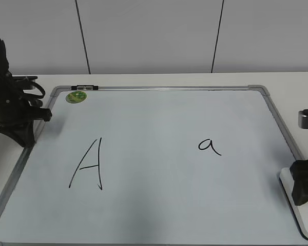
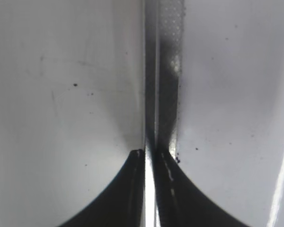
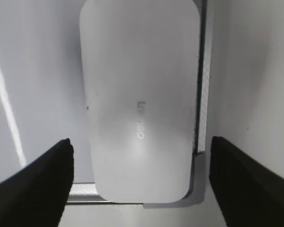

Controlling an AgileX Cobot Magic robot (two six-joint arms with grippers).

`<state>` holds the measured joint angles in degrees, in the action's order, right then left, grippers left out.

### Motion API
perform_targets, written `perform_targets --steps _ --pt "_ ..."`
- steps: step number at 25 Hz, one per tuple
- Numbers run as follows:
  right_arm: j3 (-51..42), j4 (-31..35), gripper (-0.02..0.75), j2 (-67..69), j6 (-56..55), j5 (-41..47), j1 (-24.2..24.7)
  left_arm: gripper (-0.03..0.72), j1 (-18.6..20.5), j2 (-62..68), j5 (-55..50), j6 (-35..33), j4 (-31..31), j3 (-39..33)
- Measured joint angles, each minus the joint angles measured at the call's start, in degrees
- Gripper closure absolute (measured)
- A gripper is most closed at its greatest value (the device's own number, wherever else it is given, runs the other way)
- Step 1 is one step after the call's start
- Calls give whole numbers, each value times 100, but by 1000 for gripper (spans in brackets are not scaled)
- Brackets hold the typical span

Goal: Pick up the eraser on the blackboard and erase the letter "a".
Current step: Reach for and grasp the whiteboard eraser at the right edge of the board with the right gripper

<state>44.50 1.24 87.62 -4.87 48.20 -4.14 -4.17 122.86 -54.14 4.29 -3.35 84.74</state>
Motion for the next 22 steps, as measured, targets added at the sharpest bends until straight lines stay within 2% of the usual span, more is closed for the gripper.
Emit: perform_targets --steps 15,17,22 --pt "252 11 77 823 -14 -544 0 624 0 0 -10 0 -4 0" --pt "278 11 92 837 -14 -547 0 624 0 0 -10 0 -13 0" --pt "291 -9 188 837 -14 -557 0 624 0 0 -10 0 -26 0"
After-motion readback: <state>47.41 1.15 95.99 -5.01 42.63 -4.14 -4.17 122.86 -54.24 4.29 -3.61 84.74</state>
